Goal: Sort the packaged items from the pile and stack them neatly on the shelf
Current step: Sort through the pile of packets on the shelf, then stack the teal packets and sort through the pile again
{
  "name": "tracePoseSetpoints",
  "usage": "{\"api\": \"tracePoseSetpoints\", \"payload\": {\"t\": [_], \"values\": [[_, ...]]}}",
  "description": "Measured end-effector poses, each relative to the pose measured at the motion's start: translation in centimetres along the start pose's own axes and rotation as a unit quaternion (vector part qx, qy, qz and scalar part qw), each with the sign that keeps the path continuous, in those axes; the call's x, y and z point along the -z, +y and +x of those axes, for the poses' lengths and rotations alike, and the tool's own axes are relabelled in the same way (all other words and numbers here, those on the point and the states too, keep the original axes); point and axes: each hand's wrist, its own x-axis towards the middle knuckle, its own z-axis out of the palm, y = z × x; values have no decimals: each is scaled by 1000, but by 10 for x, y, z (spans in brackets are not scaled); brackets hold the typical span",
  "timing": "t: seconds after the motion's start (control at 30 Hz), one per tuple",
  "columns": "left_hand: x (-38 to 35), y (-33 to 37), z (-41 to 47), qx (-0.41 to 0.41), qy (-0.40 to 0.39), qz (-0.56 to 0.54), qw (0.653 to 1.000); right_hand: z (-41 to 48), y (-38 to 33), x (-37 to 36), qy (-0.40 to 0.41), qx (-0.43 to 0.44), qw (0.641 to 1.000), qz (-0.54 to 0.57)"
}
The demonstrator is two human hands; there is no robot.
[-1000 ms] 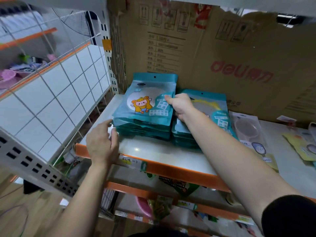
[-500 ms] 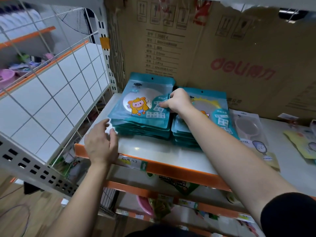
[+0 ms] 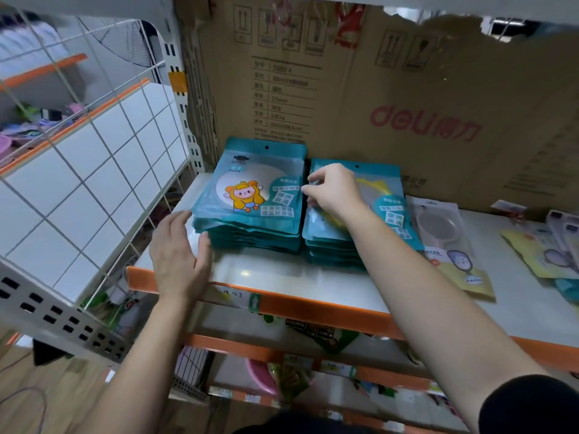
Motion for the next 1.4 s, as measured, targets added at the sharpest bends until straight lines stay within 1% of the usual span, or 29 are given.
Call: {"api": "tracePoseSetpoints", "payload": {"t": [0.13,0.23,0.3,0.4,0.53,0.7,0.83,1.0,1.2,1.4], "values": [[-6,34,5,-55,47,10,997,-20,27,19,41,17,996,72],[-18,69,8,-119,39,16,992,-40,52,37,79,17,995,66],[-29,95,6,-154,19,12,988,-54,71,50,106,9,993,41],[-49,139,-5,-202,-33,1,979,-75,99,71,140,5,990,18],[-73,197,-25,-243,-105,-18,964,-104,139,108,184,5,982,-30],[-99,271,-66,-300,-156,-36,940,-149,204,159,216,-36,974,-51],[-124,341,-114,-312,-205,-44,927,-192,261,209,232,-62,968,-66],[-155,438,-183,-339,-228,-67,910,-250,335,284,231,-102,964,-81],[-189,540,-265,-337,-266,-97,898,-322,413,358,234,-115,959,-112],[-220,626,-316,-386,-298,-129,863,-364,481,414,271,-158,944,-100]]}}
